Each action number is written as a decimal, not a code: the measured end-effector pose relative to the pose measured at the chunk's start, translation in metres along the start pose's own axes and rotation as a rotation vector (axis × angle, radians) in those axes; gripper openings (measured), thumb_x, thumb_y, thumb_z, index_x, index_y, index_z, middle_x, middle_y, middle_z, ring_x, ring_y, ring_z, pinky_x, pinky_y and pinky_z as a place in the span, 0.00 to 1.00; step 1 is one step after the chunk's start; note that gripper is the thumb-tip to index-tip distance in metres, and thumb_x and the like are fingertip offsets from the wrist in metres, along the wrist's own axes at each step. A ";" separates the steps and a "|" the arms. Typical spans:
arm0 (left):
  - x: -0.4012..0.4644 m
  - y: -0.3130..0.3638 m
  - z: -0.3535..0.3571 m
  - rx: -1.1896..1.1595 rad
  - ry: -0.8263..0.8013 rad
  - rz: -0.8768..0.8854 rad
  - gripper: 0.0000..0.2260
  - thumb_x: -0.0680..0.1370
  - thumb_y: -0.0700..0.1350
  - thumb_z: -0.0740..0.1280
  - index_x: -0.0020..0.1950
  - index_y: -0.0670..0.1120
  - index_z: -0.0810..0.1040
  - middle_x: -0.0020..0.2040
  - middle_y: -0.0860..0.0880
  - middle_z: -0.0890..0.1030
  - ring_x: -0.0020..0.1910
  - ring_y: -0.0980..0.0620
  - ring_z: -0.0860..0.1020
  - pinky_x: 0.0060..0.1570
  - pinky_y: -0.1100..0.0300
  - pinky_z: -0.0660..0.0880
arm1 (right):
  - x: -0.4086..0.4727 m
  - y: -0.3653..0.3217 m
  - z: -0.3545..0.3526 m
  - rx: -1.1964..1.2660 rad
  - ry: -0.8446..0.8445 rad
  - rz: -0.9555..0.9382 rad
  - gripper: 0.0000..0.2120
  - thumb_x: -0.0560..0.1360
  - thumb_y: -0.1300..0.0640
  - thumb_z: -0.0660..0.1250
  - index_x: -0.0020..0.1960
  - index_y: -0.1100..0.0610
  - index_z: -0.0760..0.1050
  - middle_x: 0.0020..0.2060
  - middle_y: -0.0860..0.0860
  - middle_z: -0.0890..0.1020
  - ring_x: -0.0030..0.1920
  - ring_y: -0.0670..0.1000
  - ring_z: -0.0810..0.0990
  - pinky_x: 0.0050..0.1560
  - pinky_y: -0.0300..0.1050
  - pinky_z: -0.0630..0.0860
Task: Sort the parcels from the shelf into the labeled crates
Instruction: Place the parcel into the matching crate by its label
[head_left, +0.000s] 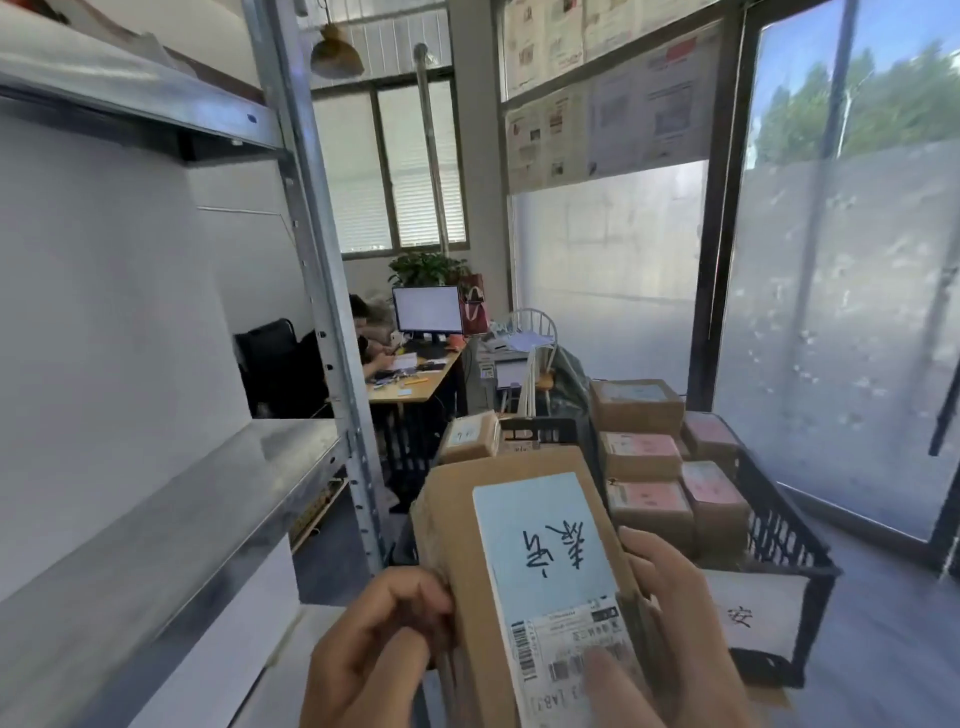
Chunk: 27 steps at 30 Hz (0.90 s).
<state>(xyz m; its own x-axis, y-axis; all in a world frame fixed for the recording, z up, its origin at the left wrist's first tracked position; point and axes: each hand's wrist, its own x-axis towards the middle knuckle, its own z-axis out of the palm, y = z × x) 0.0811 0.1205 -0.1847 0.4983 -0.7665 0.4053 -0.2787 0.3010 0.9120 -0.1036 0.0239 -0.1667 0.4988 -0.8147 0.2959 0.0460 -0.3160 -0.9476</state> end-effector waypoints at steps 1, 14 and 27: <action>0.013 -0.003 0.012 -0.008 0.018 -0.004 0.13 0.77 0.43 0.60 0.38 0.48 0.82 0.32 0.41 0.77 0.31 0.46 0.75 0.33 0.62 0.69 | 0.014 0.006 -0.008 -0.103 -0.039 0.027 0.40 0.60 0.36 0.81 0.68 0.41 0.71 0.53 0.30 0.83 0.53 0.31 0.81 0.48 0.25 0.75; 0.119 -0.056 0.102 0.146 0.185 -0.237 0.09 0.66 0.42 0.59 0.25 0.47 0.72 0.22 0.45 0.63 0.23 0.51 0.61 0.24 0.65 0.59 | 0.144 0.067 -0.035 -0.505 -0.309 0.331 0.52 0.43 0.18 0.56 0.64 0.20 0.40 0.59 0.40 0.62 0.63 0.43 0.69 0.58 0.41 0.69; 0.267 -0.142 0.125 0.024 0.195 -0.139 0.20 0.79 0.29 0.55 0.33 0.46 0.76 0.29 0.45 0.71 0.29 0.48 0.67 0.29 0.57 0.63 | 0.251 0.103 -0.091 -0.856 0.005 0.190 0.52 0.60 0.25 0.69 0.73 0.28 0.41 0.62 0.45 0.60 0.63 0.48 0.67 0.56 0.43 0.67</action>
<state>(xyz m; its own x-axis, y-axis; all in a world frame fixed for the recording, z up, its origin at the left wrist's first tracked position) 0.1509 -0.1981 -0.2134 0.6816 -0.6749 0.2827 -0.2150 0.1846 0.9590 -0.0523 -0.2572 -0.1797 0.4278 -0.8923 0.1443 -0.7039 -0.4290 -0.5661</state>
